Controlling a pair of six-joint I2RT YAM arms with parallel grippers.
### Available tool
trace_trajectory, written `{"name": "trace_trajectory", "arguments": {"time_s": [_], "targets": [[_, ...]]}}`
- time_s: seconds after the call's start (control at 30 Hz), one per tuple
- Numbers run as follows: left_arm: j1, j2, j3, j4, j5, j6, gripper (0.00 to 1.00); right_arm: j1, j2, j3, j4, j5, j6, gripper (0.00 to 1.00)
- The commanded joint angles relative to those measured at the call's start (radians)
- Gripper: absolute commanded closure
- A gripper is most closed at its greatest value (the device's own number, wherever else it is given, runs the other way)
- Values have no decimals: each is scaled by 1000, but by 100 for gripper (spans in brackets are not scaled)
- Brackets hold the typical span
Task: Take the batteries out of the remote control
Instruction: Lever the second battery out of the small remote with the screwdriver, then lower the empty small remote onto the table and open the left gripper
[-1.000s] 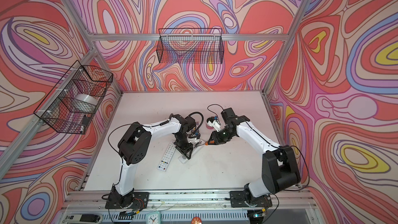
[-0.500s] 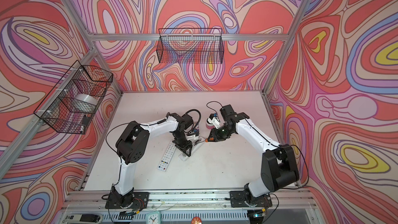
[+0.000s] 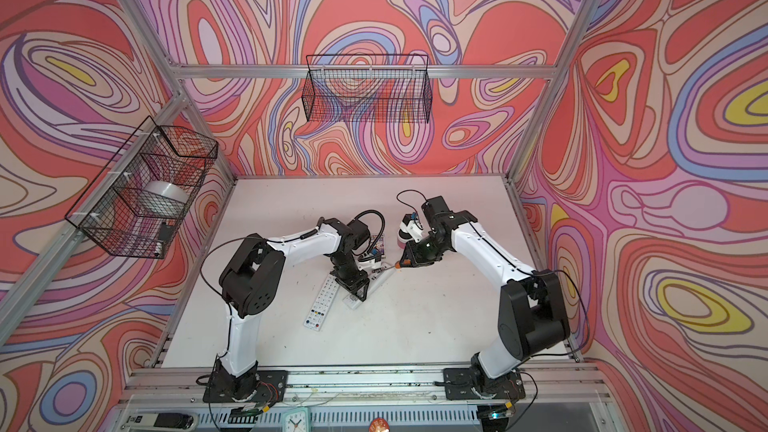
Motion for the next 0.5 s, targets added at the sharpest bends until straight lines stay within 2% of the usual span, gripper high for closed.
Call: {"name": "trace_trajectory", "arguments": {"time_s": [0.0,0.27,0.47], "targets": [[-2,-34,-15,2,39,20,43,8,3,19,83,-15,29,100],[-2,-39,-35,11,49,15,42,14,-21,7,101,30,37,100],[-2,-39,-27,5,49,9,42,14,-25,-6,102,4,33,100]]}}
